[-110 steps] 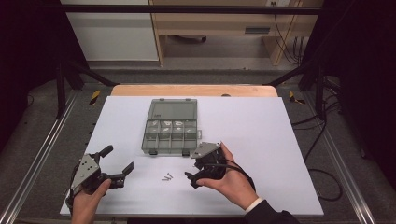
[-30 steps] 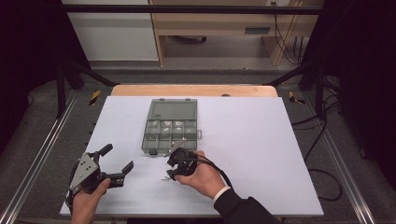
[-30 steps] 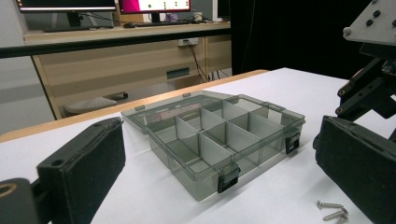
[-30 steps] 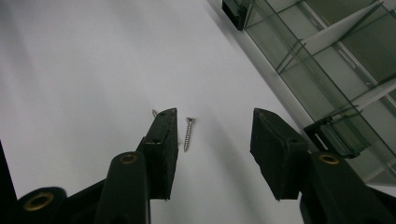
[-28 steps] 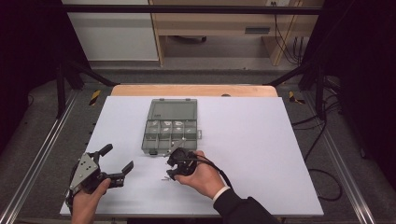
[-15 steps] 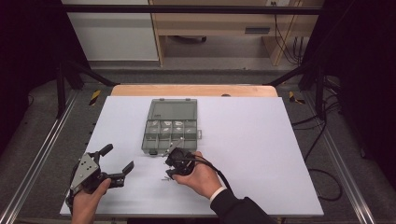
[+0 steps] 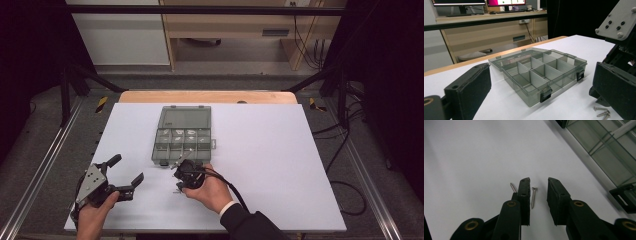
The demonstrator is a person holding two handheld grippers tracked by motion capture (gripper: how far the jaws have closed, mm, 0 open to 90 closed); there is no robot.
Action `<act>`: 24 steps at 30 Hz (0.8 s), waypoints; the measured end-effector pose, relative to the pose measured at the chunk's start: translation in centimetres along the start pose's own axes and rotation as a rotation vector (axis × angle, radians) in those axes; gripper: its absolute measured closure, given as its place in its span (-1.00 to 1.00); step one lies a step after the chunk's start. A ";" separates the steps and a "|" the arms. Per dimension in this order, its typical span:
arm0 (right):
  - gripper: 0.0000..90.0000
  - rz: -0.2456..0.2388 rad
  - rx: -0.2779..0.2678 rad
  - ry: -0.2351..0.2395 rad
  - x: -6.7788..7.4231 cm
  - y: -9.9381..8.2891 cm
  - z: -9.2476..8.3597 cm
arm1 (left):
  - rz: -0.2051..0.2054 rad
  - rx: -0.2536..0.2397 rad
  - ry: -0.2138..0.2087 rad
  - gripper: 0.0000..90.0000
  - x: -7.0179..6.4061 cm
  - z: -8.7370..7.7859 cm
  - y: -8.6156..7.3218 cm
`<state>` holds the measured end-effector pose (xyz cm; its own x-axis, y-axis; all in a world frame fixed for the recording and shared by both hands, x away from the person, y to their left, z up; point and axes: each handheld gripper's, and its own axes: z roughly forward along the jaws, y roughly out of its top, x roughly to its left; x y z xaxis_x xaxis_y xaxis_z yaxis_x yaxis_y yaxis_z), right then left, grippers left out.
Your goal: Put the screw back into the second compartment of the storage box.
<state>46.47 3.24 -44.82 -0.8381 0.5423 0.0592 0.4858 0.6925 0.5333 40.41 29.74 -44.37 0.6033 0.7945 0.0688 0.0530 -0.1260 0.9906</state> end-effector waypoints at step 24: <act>0.79 0.002 0.009 -0.007 0.3 -0.2 0.7 | 0.006 0.005 -0.004 -0.96 -0.1 0.1 0.0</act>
<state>46.30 3.67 -45.51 -0.8354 0.5469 0.0547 0.4899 0.6958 0.5252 40.41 29.61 -44.38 0.6070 0.7912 0.0745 0.0532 -0.1340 0.9895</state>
